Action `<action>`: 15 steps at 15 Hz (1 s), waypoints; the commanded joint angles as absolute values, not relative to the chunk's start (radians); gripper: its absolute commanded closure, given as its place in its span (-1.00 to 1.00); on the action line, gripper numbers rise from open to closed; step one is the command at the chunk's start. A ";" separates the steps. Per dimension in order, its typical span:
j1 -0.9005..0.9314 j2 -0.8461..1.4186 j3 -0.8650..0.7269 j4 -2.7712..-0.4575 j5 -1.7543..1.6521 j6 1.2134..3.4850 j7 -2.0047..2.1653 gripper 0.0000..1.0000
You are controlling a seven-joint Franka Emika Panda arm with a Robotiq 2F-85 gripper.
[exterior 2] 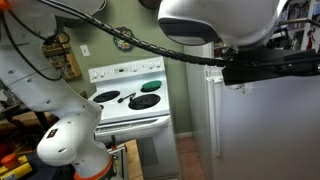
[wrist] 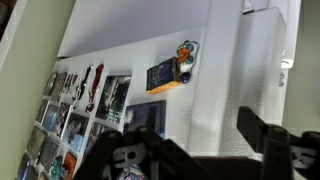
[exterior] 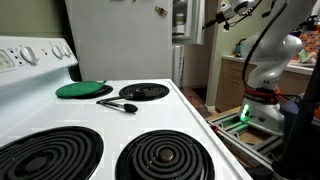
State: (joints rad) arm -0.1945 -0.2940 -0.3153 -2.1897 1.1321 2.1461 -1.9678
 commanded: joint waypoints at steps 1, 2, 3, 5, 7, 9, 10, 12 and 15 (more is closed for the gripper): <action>-0.218 -0.273 -0.334 -2.152 1.094 2.071 -2.020 -1.00; -0.213 -0.290 -0.311 -2.173 1.121 2.117 -1.984 -1.00; -0.215 -0.289 -0.312 -2.170 1.120 2.114 -1.985 -0.99; -0.215 -0.289 -0.310 -2.169 1.120 2.114 -1.984 -0.99; -0.214 -0.289 -0.307 -2.169 1.120 2.115 -1.983 -1.00; -0.214 -0.289 -0.307 -2.169 1.120 2.115 -1.983 -1.00; -0.215 -0.280 -0.306 -2.166 1.120 2.128 -1.982 -1.00; -0.215 -0.271 -0.308 -2.163 1.141 2.156 -1.977 -1.00; -0.211 -0.256 -0.309 -2.155 1.180 2.185 -1.987 -1.00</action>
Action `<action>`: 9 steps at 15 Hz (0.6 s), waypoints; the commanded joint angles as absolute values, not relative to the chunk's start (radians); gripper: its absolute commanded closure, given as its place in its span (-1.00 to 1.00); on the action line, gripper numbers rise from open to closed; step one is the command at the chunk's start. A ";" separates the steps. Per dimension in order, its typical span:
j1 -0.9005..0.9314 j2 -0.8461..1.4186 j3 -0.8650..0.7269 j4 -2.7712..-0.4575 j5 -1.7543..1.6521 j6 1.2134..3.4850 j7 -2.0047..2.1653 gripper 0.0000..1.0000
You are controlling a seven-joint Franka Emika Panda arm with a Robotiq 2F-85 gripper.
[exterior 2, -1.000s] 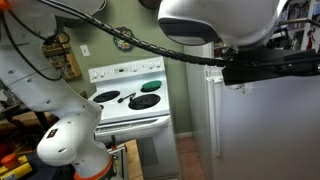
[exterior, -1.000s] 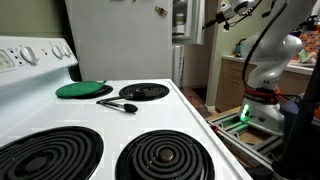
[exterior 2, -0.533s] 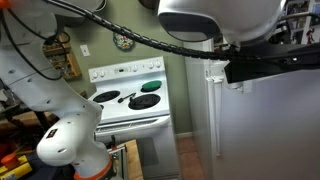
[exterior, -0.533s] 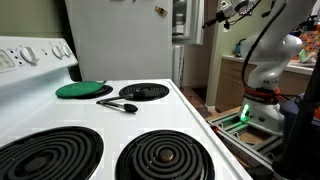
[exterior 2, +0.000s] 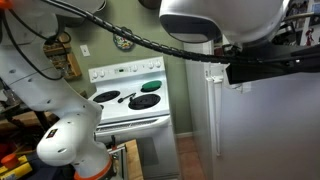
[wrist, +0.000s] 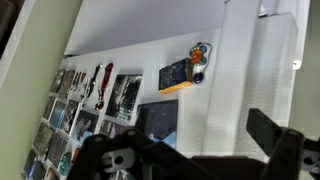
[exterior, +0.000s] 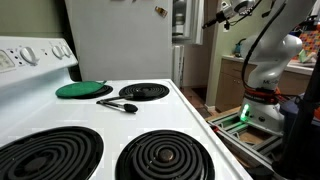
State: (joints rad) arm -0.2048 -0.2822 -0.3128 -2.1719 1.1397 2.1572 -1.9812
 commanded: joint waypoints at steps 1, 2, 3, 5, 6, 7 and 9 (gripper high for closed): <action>-0.206 -0.243 -0.316 -2.145 1.213 2.173 -2.002 -1.00; -0.207 -0.234 -0.310 -2.143 1.228 2.196 -1.995 -1.00; -0.207 -0.222 -0.312 -2.136 1.242 2.187 -1.999 -1.00; -0.210 -0.201 -0.313 -2.123 1.274 2.188 -2.000 -1.00; -0.213 -0.183 -0.311 -2.111 1.283 2.196 -2.001 -1.00; -0.216 -0.168 -0.311 -2.100 1.290 2.197 -2.001 -1.00; -0.226 -0.137 -0.315 -2.073 1.293 2.211 -2.009 -1.00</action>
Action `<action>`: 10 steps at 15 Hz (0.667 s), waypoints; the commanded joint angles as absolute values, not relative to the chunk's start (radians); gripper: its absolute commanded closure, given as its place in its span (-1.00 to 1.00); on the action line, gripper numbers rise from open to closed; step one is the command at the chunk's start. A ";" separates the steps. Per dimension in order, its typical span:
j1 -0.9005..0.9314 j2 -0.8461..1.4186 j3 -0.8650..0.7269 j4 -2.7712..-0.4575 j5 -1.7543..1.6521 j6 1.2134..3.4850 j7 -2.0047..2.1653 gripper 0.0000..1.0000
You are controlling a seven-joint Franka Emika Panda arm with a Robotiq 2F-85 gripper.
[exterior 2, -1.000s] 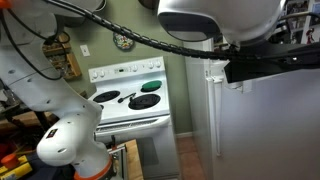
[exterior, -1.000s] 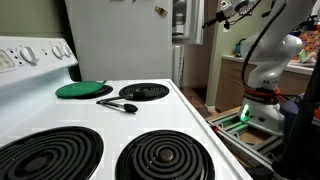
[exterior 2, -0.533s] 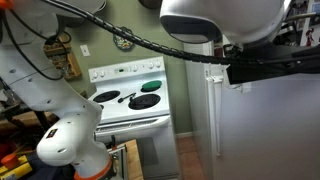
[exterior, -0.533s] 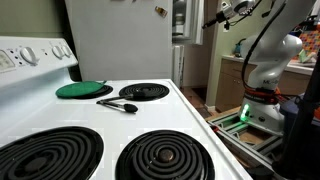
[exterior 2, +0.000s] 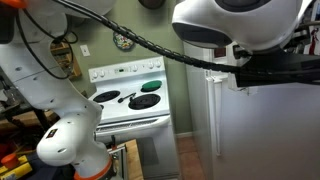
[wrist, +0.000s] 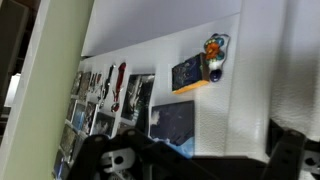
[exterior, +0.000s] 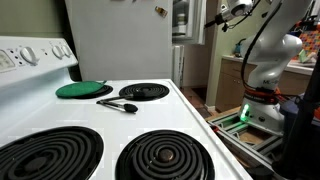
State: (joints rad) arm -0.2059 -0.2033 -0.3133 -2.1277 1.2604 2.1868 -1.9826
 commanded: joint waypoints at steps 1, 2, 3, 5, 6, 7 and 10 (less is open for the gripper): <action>-0.233 -0.120 -0.319 -2.058 1.291 2.224 -2.017 -1.00; -0.240 -0.104 -0.325 -2.043 1.289 2.232 -2.027 -1.00; -0.252 -0.095 -0.333 -2.034 1.287 2.230 -2.031 -1.00; -0.274 -0.086 -0.347 -2.020 1.286 2.228 -2.041 -1.00; -0.285 -0.080 -0.354 -2.012 1.277 2.221 -2.052 -1.00; -0.293 -0.069 -0.360 -2.000 1.279 2.222 -2.062 -1.00; -0.300 -0.090 -0.353 -2.015 1.264 2.213 -2.035 -1.00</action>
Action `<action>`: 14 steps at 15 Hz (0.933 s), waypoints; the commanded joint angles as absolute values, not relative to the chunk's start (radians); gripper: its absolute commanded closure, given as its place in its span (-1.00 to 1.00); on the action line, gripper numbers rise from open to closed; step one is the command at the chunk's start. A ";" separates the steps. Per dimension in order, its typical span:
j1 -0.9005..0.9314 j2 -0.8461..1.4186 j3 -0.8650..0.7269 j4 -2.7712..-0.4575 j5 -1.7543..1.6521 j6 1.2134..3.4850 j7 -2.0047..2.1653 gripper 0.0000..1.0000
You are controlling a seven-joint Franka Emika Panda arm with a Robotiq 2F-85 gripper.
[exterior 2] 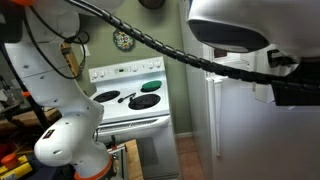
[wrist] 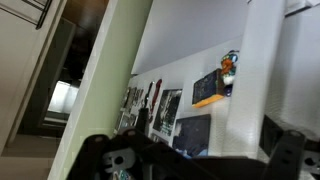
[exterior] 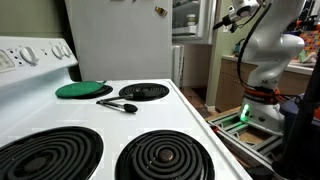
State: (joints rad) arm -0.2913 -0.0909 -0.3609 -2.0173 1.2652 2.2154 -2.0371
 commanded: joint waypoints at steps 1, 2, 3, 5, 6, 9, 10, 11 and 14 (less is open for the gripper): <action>-0.303 -0.085 -0.355 -2.011 1.264 2.213 -2.038 -1.00; -0.304 -0.083 -0.356 -2.011 1.264 2.213 -2.039 -1.00; -0.304 -0.083 -0.356 -2.011 1.264 2.213 -2.040 -1.00; -0.304 -0.083 -0.354 -2.010 1.264 2.213 -2.040 -1.00; -0.303 -0.082 -0.352 -2.010 1.264 2.213 -2.040 -1.00; -0.302 -0.082 -0.351 -2.010 1.264 2.213 -2.040 -1.00; -0.307 -0.075 -0.359 -1.999 1.268 2.195 -2.041 -1.00; -0.315 -0.071 -0.369 -1.990 1.257 2.164 -2.042 -1.00; -0.345 -0.062 -0.403 -1.955 1.241 2.078 -2.062 -1.00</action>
